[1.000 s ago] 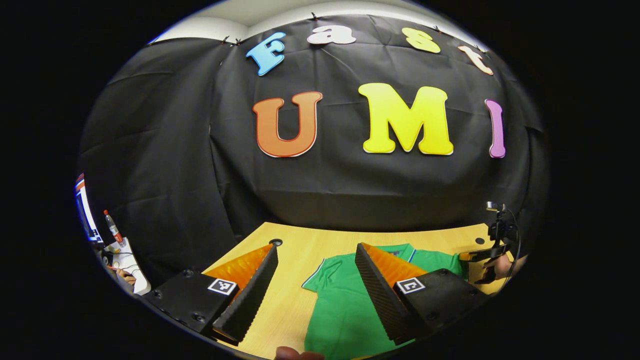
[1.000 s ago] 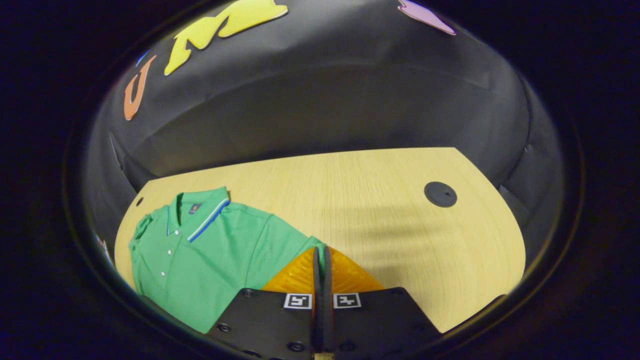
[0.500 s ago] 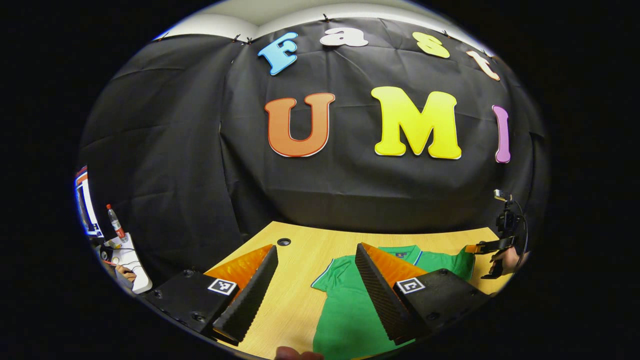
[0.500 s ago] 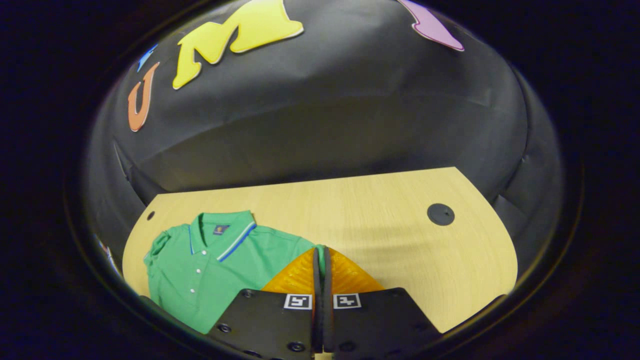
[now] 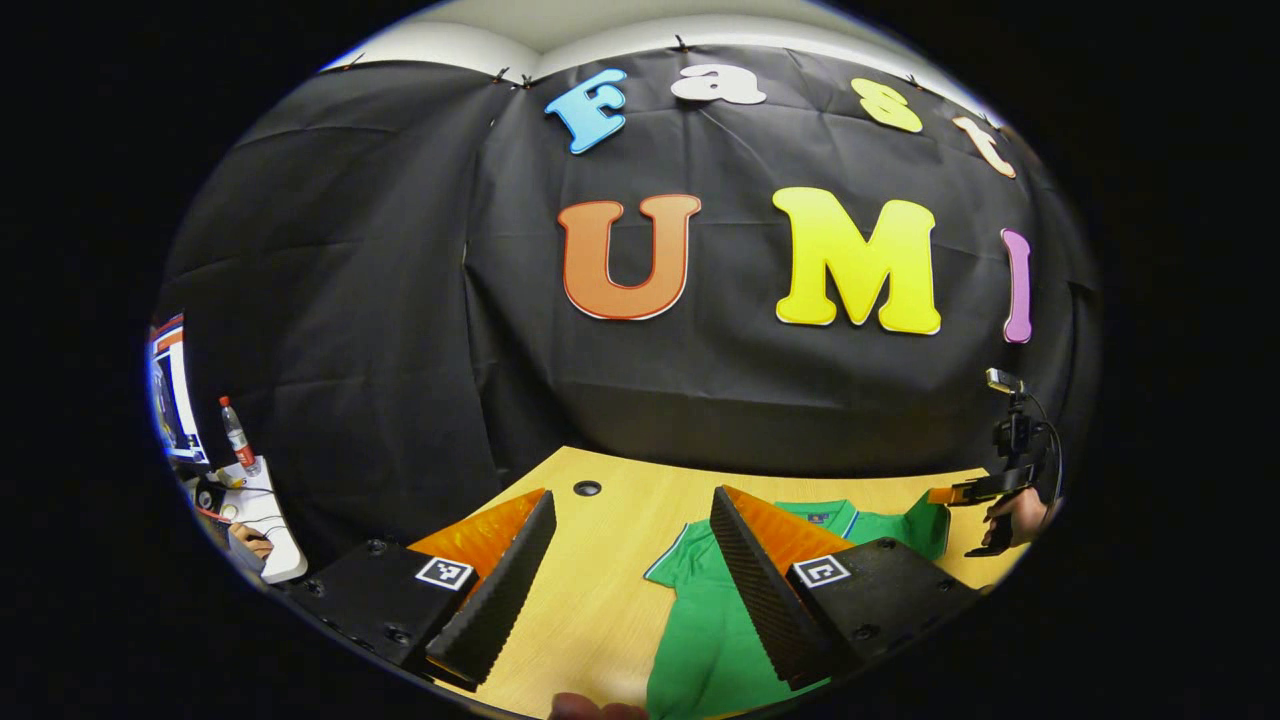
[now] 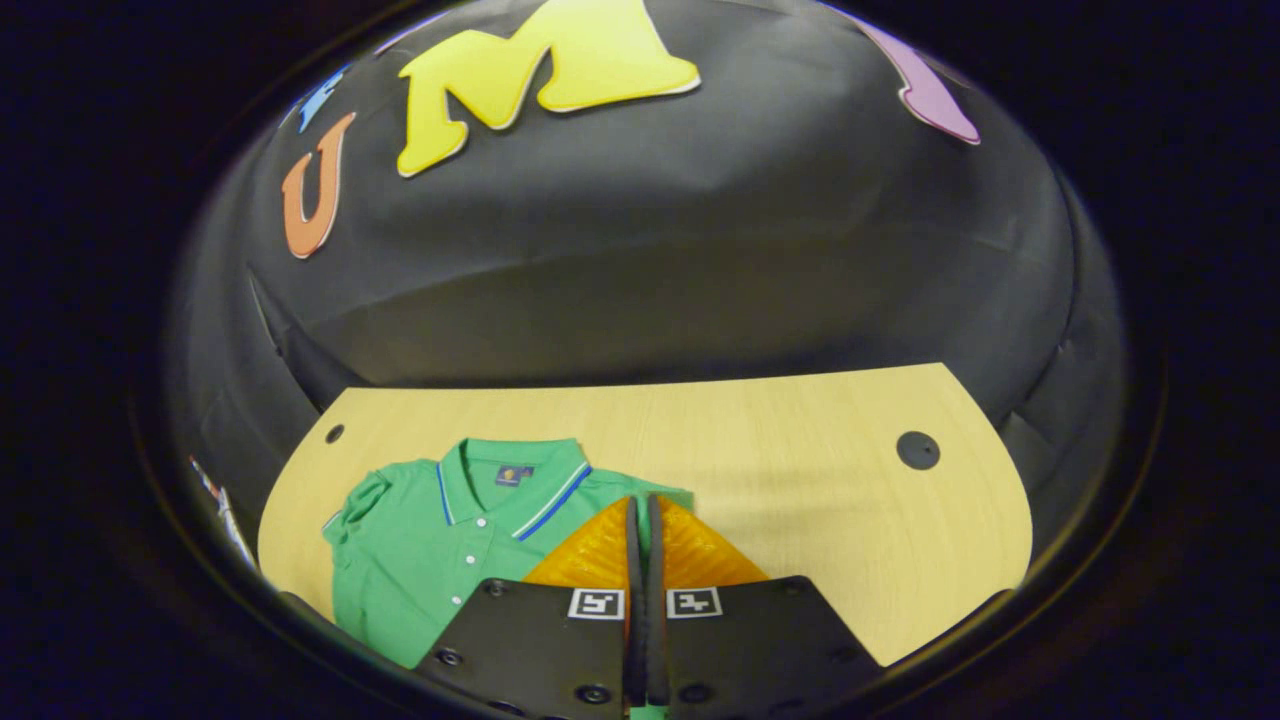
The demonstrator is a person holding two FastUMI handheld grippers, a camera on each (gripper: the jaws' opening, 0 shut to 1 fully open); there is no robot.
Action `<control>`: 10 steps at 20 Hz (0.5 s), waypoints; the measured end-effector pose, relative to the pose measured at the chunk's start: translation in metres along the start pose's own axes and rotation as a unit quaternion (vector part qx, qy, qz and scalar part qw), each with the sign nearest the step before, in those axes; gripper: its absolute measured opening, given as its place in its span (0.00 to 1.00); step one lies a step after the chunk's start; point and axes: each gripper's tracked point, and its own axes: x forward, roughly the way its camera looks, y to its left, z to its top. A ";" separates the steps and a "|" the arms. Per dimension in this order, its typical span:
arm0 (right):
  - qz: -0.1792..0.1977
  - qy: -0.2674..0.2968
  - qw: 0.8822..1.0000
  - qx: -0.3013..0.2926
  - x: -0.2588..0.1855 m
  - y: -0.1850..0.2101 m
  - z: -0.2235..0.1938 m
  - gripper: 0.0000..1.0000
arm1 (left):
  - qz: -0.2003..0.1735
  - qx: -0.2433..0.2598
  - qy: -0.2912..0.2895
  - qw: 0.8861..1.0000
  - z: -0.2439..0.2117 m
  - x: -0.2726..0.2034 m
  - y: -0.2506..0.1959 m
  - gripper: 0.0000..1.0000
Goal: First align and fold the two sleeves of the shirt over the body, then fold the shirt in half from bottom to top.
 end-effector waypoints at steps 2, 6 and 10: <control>0.004 0.010 1.000 -0.016 0.007 0.012 -0.005 0.01 | 0.005 -0.004 0.004 1.000 -0.003 -0.003 0.007 1.00; 0.004 0.032 0.999 -0.041 0.026 0.030 -0.022 0.01 | 0.018 -0.003 0.007 1.000 -0.008 -0.007 0.024 1.00; -0.010 0.048 0.997 -0.057 0.044 0.035 -0.036 0.01 | 0.033 -0.004 0.012 0.999 -0.009 -0.009 0.034 1.00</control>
